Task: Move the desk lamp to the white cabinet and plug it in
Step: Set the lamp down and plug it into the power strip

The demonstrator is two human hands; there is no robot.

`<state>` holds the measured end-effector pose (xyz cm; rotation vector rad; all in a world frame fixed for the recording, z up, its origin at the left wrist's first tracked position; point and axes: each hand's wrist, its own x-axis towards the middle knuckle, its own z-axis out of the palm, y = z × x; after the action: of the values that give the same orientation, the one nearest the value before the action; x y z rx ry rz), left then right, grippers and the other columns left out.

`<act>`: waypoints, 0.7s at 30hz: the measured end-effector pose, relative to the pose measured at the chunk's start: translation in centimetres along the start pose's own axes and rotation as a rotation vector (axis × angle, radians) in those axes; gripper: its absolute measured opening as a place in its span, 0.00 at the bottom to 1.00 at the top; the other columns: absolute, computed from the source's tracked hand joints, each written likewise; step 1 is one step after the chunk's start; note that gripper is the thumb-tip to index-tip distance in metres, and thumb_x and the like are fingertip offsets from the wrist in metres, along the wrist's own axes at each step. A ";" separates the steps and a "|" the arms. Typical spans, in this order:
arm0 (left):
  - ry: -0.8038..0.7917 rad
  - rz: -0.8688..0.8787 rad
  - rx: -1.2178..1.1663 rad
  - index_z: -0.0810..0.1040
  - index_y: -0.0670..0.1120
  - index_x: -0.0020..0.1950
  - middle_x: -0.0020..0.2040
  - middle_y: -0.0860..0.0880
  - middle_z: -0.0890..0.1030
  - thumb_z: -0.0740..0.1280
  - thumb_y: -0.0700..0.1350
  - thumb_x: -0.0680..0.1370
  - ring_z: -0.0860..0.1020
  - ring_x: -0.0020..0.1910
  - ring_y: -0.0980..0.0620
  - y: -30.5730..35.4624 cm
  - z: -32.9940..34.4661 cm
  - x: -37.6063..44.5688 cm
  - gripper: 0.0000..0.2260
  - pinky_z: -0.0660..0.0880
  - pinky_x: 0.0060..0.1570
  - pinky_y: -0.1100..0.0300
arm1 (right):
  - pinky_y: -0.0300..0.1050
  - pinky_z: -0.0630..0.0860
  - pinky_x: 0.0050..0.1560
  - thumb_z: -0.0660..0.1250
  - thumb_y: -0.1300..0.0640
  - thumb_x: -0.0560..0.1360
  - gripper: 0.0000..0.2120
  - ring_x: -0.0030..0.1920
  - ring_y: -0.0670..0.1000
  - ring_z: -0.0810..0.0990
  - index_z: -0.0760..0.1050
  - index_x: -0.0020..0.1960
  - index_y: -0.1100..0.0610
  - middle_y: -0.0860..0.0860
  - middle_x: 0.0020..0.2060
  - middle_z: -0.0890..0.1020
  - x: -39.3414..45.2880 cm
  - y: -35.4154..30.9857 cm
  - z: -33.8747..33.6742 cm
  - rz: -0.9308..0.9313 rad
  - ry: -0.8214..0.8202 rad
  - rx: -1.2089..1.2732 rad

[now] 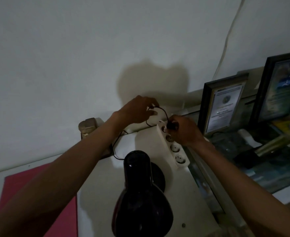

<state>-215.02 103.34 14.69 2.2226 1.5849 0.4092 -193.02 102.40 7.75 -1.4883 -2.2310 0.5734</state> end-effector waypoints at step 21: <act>-0.024 -0.160 -0.339 0.72 0.47 0.74 0.72 0.43 0.74 0.65 0.40 0.81 0.77 0.65 0.44 -2.6 7.7 -0.1 0.20 0.72 0.67 0.52 | 0.30 0.69 0.37 0.75 0.61 0.71 0.04 0.34 0.43 0.79 0.85 0.39 0.61 0.52 0.35 0.86 -1.7 -1.2 0.8 0.139 0.070 -0.070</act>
<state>-213.82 102.93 6.69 1.8285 1.5368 0.5564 -193.70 100.30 7.58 -1.6826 -2.1264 0.4812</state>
